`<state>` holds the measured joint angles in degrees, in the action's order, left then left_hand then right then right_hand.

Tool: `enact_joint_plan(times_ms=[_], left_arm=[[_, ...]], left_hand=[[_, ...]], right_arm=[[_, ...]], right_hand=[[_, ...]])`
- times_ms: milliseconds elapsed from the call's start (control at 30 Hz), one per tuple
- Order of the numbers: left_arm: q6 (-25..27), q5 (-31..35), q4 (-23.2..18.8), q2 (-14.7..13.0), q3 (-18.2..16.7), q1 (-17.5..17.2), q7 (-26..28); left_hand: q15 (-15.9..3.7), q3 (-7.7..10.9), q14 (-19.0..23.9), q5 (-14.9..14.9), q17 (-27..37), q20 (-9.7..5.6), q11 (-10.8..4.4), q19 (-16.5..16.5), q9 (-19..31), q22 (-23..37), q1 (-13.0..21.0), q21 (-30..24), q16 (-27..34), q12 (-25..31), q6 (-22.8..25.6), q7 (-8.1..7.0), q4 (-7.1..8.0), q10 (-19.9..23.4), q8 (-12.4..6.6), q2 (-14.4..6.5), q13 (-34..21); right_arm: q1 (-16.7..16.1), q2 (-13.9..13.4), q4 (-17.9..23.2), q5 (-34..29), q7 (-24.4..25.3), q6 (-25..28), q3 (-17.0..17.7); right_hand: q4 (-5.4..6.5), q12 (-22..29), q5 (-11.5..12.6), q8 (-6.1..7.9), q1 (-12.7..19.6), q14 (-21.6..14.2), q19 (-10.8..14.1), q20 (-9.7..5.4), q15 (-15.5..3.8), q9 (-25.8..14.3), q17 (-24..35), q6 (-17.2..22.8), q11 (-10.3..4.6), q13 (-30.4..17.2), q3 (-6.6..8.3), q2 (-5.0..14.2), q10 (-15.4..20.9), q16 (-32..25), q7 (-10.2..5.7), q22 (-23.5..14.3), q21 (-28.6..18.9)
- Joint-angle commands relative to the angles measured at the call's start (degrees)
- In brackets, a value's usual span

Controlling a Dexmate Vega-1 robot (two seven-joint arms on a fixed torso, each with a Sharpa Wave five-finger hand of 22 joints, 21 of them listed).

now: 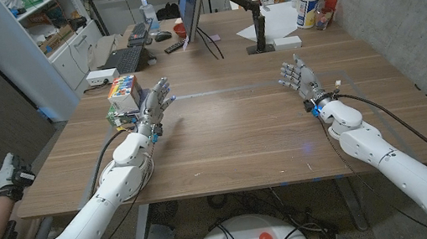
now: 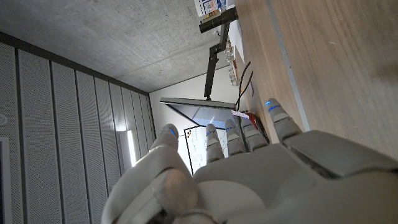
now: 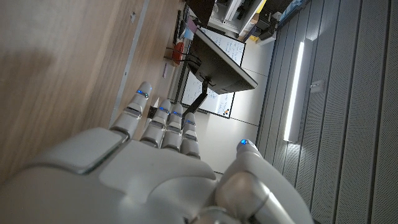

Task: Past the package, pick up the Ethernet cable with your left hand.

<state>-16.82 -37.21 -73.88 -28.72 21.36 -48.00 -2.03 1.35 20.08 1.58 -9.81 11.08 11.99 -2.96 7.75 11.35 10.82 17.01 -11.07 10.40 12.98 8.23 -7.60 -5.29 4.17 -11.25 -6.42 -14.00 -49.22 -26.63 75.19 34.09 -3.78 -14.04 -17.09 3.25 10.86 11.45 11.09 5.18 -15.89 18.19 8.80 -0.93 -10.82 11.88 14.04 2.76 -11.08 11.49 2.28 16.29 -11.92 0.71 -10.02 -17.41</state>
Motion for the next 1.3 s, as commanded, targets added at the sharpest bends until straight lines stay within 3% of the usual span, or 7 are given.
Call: enact_joint_plan(times_ms=[33,500,1300], left_arm=[[-0.9,0.1,1.1,0.7,0.2,0.5,-0.8],[0.0,0.1,-0.5,0.1,-0.2,0.1,0.2],[0.1,0.3,-1.5,-0.5,-0.3,-0.6,0.3]], left_hand=[[0.43,0.30,0.2,-0.4,0.1,0.34,-0.06,0.0,0.2,0.1,0.6,-0.2,0.3,0.4,0.5,0.02,0.00,0.4,-0.18,0.0,-0.3],[0.41,0.36,0.1,-0.3,0.1,0.33,-0.03,-0.1,0.2,0.1,0.6,-0.3,0.4,0.4,0.5,0.13,-0.05,0.4,-0.21,0.0,-0.2],[0.23,0.46,-0.5,-0.3,0.1,0.33,0.00,-0.4,0.2,0.1,0.4,-0.3,0.4,0.3,0.5,0.24,-0.12,0.3,-0.24,0.1,0.0]], right_arm=[[-2.1,8.1,1.1,-8.8,-6.0,4.8,10.3],[-1.9,14.9,1.0,-16.8,-11.6,7.8,17.6],[-1.5,20.3,0.7,-20.2,-14.6,8.5,23.1]], right_hand=[[0.06,0.3,0.4,0.29,0.4,-0.4,0.5,-0.10,0.01,-0.3,0.1,0.3,-0.16,-0.3,0.31,-0.05,0.6,-0.3,-0.12,-0.2,-0.1],[0.08,0.4,0.4,0.27,0.3,-0.3,0.5,-0.10,-0.04,-0.3,0.1,0.2,-0.19,-0.3,0.23,-0.12,0.6,-0.3,-0.23,-0.3,0.1],[-0.01,0.2,0.4,-0.02,0.2,2.2,-0.1,-0.66,-0.10,-0.3,0.0,-1.0,-0.23,-0.3,0.08,-0.32,-0.1,0.6,-0.47,-0.2,1.0]])
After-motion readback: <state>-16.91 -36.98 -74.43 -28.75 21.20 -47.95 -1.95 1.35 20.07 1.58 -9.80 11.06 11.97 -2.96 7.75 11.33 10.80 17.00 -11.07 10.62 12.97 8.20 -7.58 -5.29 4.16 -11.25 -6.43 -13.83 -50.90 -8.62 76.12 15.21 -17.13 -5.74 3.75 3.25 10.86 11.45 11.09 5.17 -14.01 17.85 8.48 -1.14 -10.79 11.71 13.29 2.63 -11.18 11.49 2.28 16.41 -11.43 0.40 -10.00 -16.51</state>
